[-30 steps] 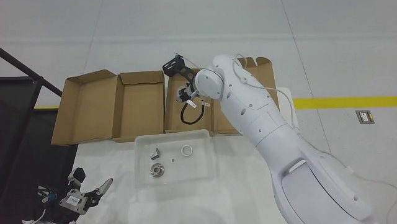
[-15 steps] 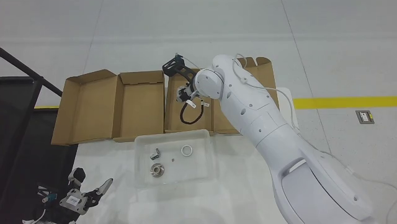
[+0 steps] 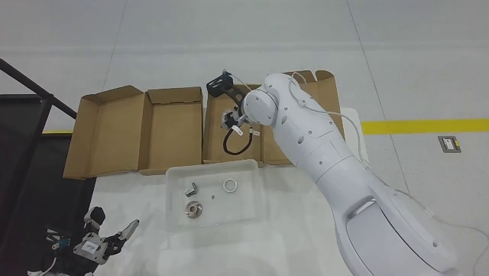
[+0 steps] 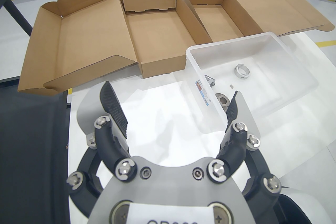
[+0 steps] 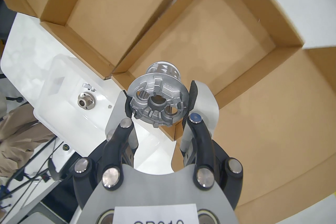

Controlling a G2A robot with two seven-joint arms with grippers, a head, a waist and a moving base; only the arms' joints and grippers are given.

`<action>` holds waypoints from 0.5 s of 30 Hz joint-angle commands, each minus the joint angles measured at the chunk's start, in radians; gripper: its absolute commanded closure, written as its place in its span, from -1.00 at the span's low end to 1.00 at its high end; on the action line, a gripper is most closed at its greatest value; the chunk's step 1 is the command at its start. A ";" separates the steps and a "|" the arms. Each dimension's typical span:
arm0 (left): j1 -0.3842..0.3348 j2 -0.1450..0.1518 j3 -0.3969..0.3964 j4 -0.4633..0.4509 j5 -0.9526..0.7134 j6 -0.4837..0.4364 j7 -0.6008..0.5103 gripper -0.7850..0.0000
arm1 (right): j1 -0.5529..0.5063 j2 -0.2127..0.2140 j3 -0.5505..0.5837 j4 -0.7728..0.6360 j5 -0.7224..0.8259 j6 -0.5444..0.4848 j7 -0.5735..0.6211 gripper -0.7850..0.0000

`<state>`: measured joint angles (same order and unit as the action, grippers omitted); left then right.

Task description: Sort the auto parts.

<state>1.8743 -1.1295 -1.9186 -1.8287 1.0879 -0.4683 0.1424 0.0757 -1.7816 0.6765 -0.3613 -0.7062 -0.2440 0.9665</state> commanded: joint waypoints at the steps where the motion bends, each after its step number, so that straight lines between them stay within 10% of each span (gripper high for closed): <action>1: 0.000 0.000 0.000 0.000 0.000 0.000 0.000 -1.00 | 0.003 -0.001 0.011 0.029 0.019 0.019 0.023 1.00; 15: 0.000 0.000 0.000 0.000 0.000 0.000 0.000 -1.00 | -0.030 -0.041 -0.019 0.131 -0.048 0.137 -0.043 1.00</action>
<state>1.8744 -1.1295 -1.9186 -1.8287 1.0879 -0.4683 0.1424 0.0479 -1.8187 0.6604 -0.2316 -0.7489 -0.1140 0.9275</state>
